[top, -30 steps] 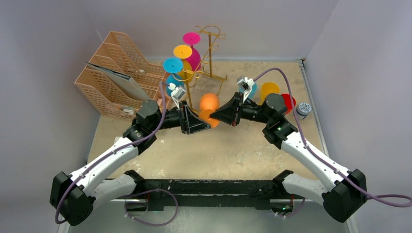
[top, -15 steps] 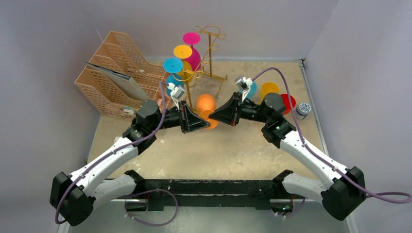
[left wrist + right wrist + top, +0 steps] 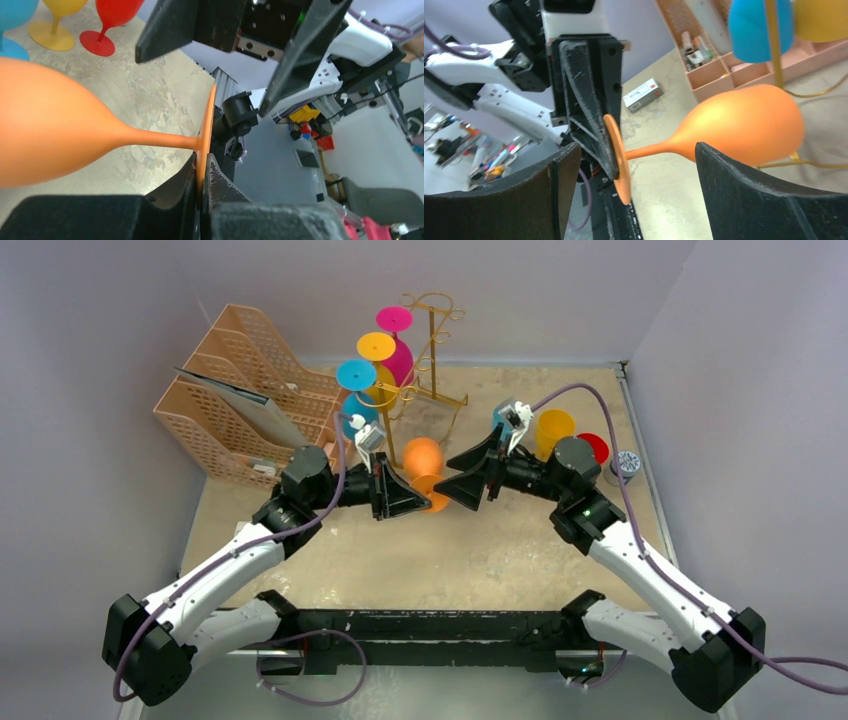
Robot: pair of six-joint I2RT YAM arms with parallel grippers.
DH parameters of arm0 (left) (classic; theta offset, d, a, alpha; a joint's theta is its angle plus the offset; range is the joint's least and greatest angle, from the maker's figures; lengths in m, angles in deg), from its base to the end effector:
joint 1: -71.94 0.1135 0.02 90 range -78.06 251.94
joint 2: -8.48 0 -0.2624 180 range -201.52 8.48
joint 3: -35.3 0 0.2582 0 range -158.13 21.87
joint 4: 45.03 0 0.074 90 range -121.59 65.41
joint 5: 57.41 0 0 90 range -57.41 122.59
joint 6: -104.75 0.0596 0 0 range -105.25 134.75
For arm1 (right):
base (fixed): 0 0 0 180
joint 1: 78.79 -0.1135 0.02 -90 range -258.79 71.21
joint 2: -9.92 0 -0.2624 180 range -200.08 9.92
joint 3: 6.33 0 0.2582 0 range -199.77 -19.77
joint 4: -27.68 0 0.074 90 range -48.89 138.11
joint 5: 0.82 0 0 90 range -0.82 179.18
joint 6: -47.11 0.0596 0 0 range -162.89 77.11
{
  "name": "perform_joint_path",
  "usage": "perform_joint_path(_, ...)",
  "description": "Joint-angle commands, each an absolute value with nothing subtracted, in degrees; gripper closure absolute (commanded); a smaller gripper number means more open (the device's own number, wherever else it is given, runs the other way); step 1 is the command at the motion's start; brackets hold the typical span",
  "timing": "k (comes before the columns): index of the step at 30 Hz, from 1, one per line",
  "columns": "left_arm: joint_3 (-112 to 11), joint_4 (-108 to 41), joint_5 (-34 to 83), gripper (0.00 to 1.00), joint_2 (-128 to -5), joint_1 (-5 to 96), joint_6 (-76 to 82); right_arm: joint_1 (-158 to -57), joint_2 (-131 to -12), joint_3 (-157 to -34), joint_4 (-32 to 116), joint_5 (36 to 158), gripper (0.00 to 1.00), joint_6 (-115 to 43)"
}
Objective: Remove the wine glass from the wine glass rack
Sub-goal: Place the wine glass at the center of the board.
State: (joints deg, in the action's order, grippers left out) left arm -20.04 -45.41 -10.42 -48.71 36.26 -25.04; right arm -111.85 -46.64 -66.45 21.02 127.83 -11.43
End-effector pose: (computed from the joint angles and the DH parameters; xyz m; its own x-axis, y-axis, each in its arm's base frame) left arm 0.1821 -0.1808 0.3227 -0.6434 -0.1141 -0.7569 0.7400 0.1604 -0.6532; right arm 0.1907 0.1685 0.3699 -0.3644 0.2492 -0.8973 -0.8804 0.2218 0.4191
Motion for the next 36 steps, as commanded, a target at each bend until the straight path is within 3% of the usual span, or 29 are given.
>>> perform_joint_path(1,-20.45,-45.75,-15.46,1.00,-46.15,36.39,-17.90,-112.10,-43.20,-69.97,30.66,116.31,0.11,-16.06)
perform_joint_path(7,-17.65,-43.13,-18.39,1.00,-40.84,36.33,-7.71,-112.10,-43.61,-74.42,43.83,103.89,0.02,-18.40)
perform_joint_path(12,-16.27,-37.03,-20.20,1.00,-35.94,36.37,4.41,-111.43,-47.68,-77.68,51.58,98.11,0.01,-16.74)
perform_joint_path(17,-16.20,-28.44,-23.68,1.00,-32.98,36.40,18.72,-107.44,-50.25,-78.75,50.68,105.87,0.01,-10.54)
perform_joint_path(21,-17.44,-19.84,-21.70,1.00,-32.45,36.43,25.41,-99.12,-53.38,-81.08,50.16,120.41,0.01,-4.46)
perform_joint_path(29,-23.14,-4.93,-22.04,1.00,-37.66,36.40,39.31,-97.45,-58.34,-80.07,29.73,144.51,0.02,3.78)
perform_joint_path(36,-23.95,-3.38,-26.16,1.00,-36.82,36.30,47.06,-97.43,-61.24,-81.85,31.96,146.83,0.02,4.10)
